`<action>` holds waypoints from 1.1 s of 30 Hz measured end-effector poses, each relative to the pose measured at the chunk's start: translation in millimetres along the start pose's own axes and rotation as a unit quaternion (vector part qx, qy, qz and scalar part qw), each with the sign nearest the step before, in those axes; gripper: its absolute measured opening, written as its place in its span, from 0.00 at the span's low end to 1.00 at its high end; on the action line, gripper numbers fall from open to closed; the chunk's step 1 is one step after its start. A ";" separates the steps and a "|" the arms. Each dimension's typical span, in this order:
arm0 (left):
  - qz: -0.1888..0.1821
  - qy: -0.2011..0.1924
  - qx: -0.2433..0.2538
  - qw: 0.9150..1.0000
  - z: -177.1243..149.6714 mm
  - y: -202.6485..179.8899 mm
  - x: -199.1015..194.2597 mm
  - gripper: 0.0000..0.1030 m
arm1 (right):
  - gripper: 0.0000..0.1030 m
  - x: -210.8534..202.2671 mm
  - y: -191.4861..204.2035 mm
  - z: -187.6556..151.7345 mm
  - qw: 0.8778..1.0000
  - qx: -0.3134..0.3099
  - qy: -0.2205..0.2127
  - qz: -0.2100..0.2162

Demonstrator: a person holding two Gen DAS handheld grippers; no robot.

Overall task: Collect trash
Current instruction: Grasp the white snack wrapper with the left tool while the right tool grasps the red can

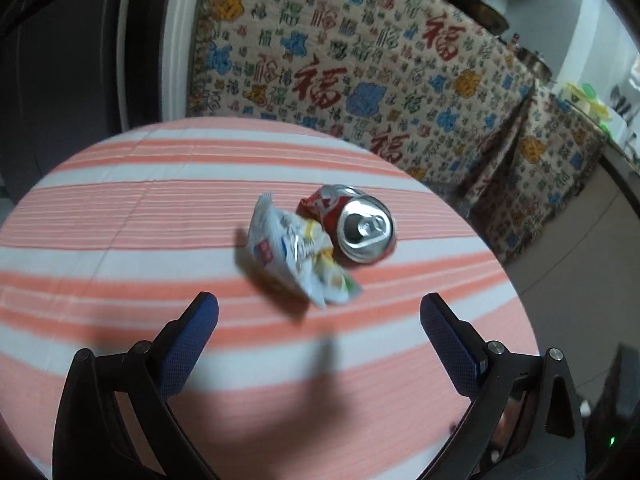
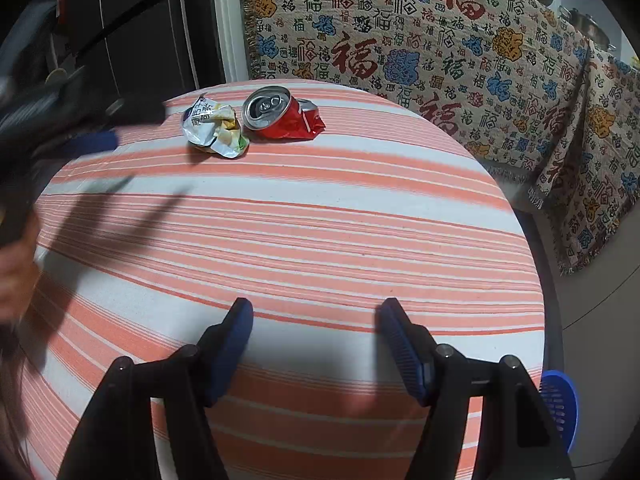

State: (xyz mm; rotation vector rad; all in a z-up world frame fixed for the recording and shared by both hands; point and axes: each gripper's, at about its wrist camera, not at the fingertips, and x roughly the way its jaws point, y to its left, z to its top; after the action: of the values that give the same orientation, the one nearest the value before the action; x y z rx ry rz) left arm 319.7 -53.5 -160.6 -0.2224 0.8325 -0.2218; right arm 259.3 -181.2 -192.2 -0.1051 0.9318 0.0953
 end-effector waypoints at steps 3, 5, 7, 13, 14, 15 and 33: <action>0.025 0.016 0.002 1.000 14.0 1.7 33.1 0.76 | 0.66 0.0 0.1 -0.2 1.000 -0.001 0.000 -0.001; 0.037 0.014 0.007 0.999 17.0 6.7 44.0 0.43 | 0.66 0.1 0.2 -0.2 1.000 -0.001 0.000 -0.001; 0.030 0.010 0.012 0.999 15.0 10.1 44.9 0.30 | 0.66 0.2 0.3 -0.3 1.000 -0.001 0.000 -0.001; 0.008 0.022 0.045 0.999 -1.0 28.4 11.9 0.20 | 0.69 -0.3 -1.4 0.4 1.000 -0.001 0.000 0.013; 0.002 0.031 0.052 0.998 -3.5 32.1 6.5 0.19 | 0.69 0.4 -0.9 2.2 1.000 -0.012 0.004 0.017; -0.008 0.044 0.062 0.997 -7.8 37.3 -1.8 0.19 | 0.69 2.1 -1.4 6.1 0.999 -0.020 0.011 0.022; -0.081 0.066 0.092 0.990 -41.3 48.9 -30.1 0.20 | 0.45 107.1 13.4 165.9 0.989 -0.105 0.008 0.103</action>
State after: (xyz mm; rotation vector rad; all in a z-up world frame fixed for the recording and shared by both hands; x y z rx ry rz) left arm 274.3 -2.9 -180.1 -0.1017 0.9196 -0.4674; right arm 453.0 -142.2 -180.8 -0.2043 0.9452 0.3844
